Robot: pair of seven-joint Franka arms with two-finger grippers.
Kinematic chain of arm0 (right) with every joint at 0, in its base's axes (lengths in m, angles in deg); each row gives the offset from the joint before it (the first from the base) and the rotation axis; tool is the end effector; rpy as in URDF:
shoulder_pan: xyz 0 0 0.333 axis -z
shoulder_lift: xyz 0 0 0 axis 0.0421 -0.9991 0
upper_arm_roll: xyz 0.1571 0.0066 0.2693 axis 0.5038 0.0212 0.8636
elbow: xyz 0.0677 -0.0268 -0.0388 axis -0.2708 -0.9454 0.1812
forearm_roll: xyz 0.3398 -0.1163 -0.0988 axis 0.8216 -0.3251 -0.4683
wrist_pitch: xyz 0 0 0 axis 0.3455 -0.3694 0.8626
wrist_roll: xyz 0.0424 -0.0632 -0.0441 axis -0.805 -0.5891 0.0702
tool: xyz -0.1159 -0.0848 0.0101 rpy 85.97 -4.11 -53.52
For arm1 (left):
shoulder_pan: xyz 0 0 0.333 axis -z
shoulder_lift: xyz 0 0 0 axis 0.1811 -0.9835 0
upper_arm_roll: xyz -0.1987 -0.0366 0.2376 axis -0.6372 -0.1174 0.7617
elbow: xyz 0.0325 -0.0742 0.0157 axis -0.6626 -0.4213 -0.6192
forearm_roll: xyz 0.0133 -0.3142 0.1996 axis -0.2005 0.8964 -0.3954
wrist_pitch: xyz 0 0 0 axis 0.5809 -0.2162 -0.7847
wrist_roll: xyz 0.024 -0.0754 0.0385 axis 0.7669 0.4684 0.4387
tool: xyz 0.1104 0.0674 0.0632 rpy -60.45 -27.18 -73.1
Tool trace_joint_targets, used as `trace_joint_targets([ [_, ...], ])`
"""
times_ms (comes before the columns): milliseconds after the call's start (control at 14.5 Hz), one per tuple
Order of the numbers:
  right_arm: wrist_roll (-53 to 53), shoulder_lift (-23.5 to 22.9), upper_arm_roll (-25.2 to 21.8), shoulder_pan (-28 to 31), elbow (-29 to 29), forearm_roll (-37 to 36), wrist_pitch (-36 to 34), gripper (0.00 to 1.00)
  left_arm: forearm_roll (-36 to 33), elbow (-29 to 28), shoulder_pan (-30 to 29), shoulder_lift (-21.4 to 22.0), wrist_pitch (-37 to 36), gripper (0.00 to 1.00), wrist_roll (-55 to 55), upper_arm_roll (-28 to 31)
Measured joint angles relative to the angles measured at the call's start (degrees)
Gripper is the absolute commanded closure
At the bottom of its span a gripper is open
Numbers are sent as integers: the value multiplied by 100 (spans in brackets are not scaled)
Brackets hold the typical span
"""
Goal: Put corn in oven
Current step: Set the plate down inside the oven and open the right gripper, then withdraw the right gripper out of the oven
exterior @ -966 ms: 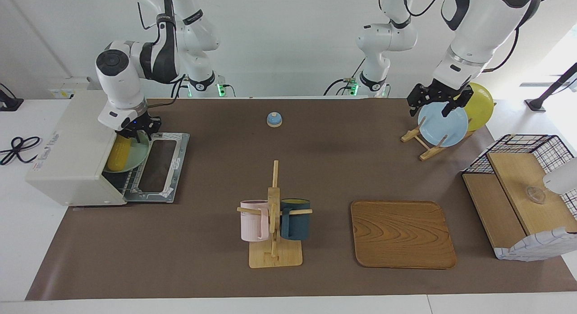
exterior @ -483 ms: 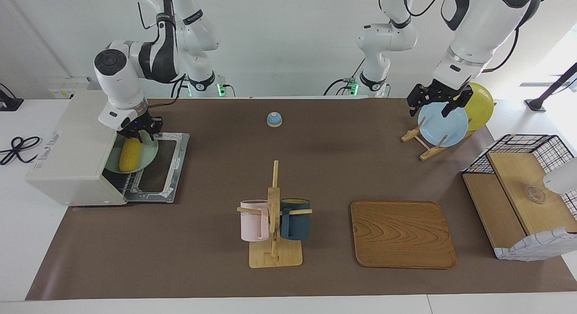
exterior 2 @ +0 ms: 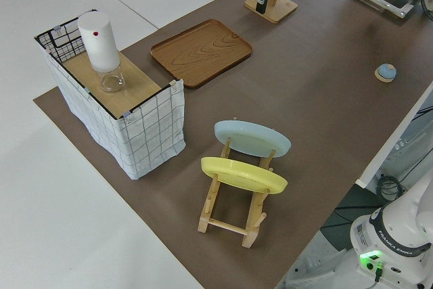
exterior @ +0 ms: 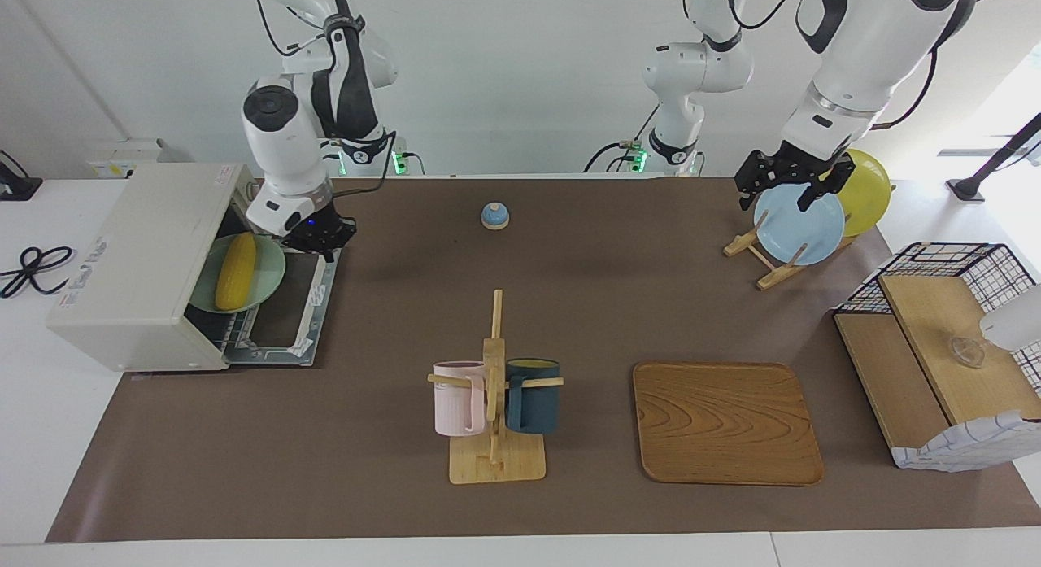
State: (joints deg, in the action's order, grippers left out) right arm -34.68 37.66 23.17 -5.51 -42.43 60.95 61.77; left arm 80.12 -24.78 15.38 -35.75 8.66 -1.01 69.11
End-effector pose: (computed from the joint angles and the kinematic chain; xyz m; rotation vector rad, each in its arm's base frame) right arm 0.4604 0.0751 0.3641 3.0427 0.3470 -0.0793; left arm 0.5052 -0.0815 0.5627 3.1227 -0.1699 -0.0195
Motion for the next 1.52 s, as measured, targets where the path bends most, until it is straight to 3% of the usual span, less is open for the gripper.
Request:
trace_joint_targets([
  [552, 425, -281, -77, 106, -960, -1, 1012, 100, 0, 0, -2, 0, 0, 0, 0, 7],
  [1241, 235, -273, -64, 584, -1146, -65, 1135, 100, 0, 0, -7, 0, -2, 0, 0, 11],
  [1517, 331, -275, 36, 498, -1143, -660, 1088, 100, 0, 0, -8, 0, -2, 0, 0, 12],
])
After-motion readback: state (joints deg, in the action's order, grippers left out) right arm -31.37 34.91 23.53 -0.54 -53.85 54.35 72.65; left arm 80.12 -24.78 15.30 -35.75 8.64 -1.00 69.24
